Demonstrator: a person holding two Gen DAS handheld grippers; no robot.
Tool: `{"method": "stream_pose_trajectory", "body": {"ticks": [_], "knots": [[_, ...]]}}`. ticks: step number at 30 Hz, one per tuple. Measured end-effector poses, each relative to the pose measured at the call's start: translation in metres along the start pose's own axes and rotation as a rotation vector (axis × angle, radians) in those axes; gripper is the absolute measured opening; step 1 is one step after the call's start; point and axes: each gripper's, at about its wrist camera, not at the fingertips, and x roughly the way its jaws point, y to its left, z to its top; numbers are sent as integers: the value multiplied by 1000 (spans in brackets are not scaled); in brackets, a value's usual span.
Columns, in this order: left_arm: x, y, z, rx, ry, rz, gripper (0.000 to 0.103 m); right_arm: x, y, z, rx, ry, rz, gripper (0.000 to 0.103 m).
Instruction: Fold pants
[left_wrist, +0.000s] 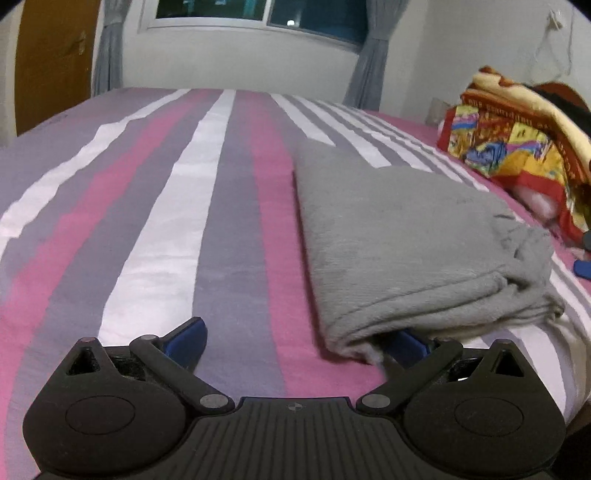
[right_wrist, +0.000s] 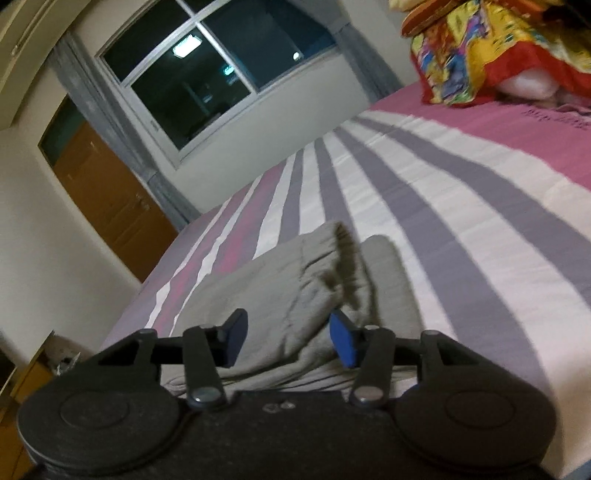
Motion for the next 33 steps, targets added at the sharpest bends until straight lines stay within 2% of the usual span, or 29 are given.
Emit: {"method": "stream_pose_trajectory", "body": {"ticks": [4, 6, 8, 10, 13, 15, 16, 17, 18, 19, 20, 21, 22, 23, 24, 25, 30, 31, 32, 33], "knots": [[-1, 13, -8, -17, -28, -37, 102, 23, 7, 1, 23, 63, 7, 50], [3, 17, -10, -13, -25, -34, 102, 44, 9, 3, 45, 126, -35, 51], [6, 16, -11, -2, -25, -28, 102, 57, 9, 5, 89, 139, -72, 51], [8, 14, -10, 16, -27, -18, 102, 59, 17, 9, 69, 111, -107, 20], [9, 15, -11, 22, -32, -23, 103, 36, 29, 14, 8, 10, -65, 19], [10, 16, -11, 22, -31, -31, 103, 28, 26, 9, -23, 6, -89, 20], [11, 15, -10, 23, -29, -32, 103, 31, 19, 6, -12, 36, -116, 21], [12, 14, -10, 26, -26, -30, 103, 35, 8, 2, 23, 85, -137, 27], [12, 14, -11, 26, -26, -29, 103, 35, 1, 1, 64, 103, -122, 29], [13, 14, -11, 26, -25, -30, 103, 25, -5, 1, 111, 76, -92, 32], [13, 15, -11, 23, -25, -32, 103, 14, -6, 1, 122, 38, -93, 56], [12, 15, -11, 22, -26, -34, 103, 3, -5, 0, 123, 10, -101, 95], [13, 15, -11, 22, -25, -33, 103, -5, -8, -2, 142, -16, -103, 102], [13, 14, -11, 23, -24, -33, 103, -5, -12, -2, 173, -10, -92, 93], [13, 14, -11, 21, -23, -30, 103, -1, -19, 0, 215, 31, -73, 81], [13, 13, -10, 12, -20, -24, 103, 4, -23, 0, 241, 55, -64, 78], [12, 9, -5, 13, 1, 1, 103, 44, -29, 2, 286, 151, -73, 73], [13, 8, -5, 21, 5, 6, 103, 50, -27, 5, 288, 160, -65, 69], [13, 8, -5, 33, 9, 12, 103, 56, -22, 8, 274, 180, -59, 45], [14, 8, -5, 42, 12, 16, 103, 58, -16, 11, 243, 198, -68, 39]]}}
